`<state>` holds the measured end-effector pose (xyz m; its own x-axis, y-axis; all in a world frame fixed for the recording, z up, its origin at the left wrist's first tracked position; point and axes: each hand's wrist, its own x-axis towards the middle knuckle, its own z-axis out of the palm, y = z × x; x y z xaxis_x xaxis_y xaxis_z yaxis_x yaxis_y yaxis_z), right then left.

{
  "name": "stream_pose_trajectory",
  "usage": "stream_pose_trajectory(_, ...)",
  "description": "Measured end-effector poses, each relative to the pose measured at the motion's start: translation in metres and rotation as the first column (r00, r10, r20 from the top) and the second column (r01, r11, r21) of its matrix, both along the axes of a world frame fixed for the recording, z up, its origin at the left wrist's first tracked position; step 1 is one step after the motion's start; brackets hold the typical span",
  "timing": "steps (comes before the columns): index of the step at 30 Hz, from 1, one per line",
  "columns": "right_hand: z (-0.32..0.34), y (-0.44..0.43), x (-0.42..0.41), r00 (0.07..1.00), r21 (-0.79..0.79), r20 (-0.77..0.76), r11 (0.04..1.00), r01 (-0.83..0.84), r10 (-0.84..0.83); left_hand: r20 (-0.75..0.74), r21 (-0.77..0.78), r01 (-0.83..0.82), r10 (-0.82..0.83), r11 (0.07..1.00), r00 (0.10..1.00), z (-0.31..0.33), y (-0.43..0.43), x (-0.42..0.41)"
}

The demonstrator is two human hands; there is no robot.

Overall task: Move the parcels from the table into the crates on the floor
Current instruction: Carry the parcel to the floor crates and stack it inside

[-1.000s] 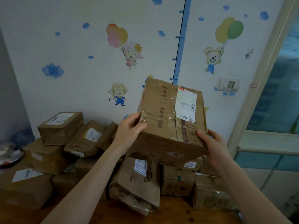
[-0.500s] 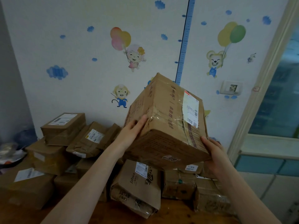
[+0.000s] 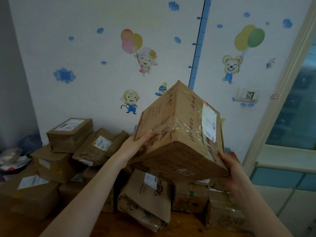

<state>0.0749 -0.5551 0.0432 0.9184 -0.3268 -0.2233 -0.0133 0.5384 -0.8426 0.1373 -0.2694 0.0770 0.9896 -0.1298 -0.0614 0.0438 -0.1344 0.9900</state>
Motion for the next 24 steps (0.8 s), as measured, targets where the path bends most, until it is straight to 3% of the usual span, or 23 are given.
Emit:
stream_pose_trajectory(4, -0.007, -0.004, 0.001, 0.998, -0.019, -0.043, 0.999, 0.033, -0.034, -0.067, -0.154, -0.190, 0.182, 0.970, 0.981, -0.005, 0.016, 0.008)
stream_pose_trajectory(10, -0.006, 0.006, 0.005, 0.997, -0.310, -0.047, 0.949, 0.049, -0.067, -0.084, -0.284, -0.174, 0.156, 0.943, 0.984, 0.001, 0.015, 0.008)
stream_pose_trajectory(17, -0.013, 0.017, 0.010, 0.961, -0.367, -0.270, 0.929, -0.052, -0.053, 0.240, -0.146, -0.248, 0.278, 0.958, 0.930, 0.000, 0.004, -0.003)
stream_pose_trajectory(21, -0.012, 0.026, 0.010, 0.994, -0.280, -0.102, 0.957, -0.070, 0.043, 0.476, 0.038, -0.290, 0.238, 0.956, 0.847, -0.003, 0.001, -0.006)
stream_pose_trajectory(24, -0.003, 0.030, 0.014, 0.997, -0.234, -0.037, 0.969, -0.080, 0.073, 0.554, 0.178, -0.305, 0.161, 0.936, 0.817, -0.007, 0.001, -0.008)
